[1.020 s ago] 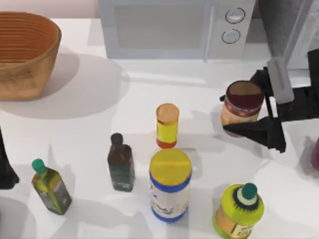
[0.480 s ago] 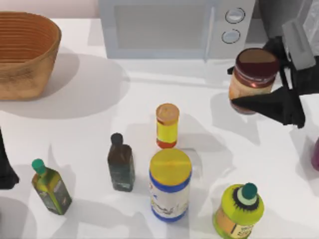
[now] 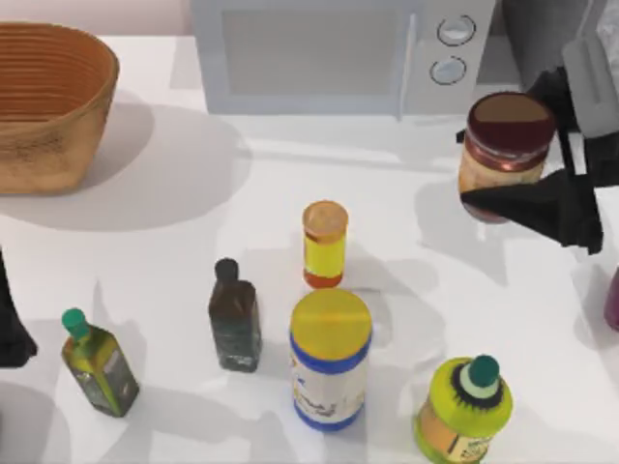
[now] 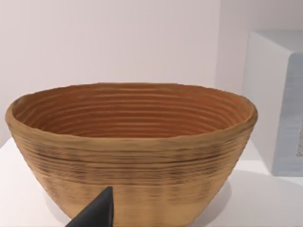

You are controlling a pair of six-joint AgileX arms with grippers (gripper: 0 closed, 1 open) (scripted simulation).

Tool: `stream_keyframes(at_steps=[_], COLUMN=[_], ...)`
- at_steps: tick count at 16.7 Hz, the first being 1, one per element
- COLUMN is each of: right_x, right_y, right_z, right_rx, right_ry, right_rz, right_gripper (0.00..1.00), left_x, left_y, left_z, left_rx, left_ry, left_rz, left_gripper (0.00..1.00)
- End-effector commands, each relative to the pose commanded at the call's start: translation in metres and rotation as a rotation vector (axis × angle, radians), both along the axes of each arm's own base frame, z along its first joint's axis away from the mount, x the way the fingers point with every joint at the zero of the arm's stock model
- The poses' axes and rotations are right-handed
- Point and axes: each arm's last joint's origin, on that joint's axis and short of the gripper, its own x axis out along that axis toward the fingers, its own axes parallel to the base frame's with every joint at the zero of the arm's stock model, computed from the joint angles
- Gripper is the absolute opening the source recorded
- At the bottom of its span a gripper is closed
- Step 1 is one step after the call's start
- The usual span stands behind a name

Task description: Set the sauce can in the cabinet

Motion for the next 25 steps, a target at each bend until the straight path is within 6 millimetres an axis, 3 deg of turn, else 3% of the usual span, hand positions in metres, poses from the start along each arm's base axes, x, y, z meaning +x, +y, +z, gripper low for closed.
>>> stream_keyframes(at_steps=[3, 8, 11, 15, 21, 25], right_x=[-0.031, -0.107, -0.154, -0.201, -0.226, -0.228], right_y=[-0.011, -0.032, -0.043, -0.054, -0.064, -0.065], right_z=[0.024, 0.051, 0.047, 0.02, -0.027, -0.035], right_rx=[-0.079, -0.171, -0.155, -0.044, 0.169, 0.207], right_ry=[-0.037, -0.107, -0.137, -0.164, -0.191, -0.193], right_rz=[-0.135, -0.498, -0.761, -1.094, -1.42, -1.469], right_gripper=[0.0, 0.0, 0.0, 0.0, 0.0, 0.0], left_x=[0.0, 0.0, 0.0, 0.0, 0.0, 0.0], left_y=[0.0, 0.0, 0.0, 0.0, 0.0, 0.0], left_z=[0.0, 0.0, 0.0, 0.0, 0.0, 0.0], left_rx=[0.0, 0.0, 0.0, 0.0, 0.0, 0.0], left_ry=[0.0, 0.0, 0.0, 0.0, 0.0, 0.0], left_rz=[0.0, 0.0, 0.0, 0.0, 0.0, 0.0], left_gripper=[1.0, 1.0, 1.0, 1.0, 1.0, 1.0])
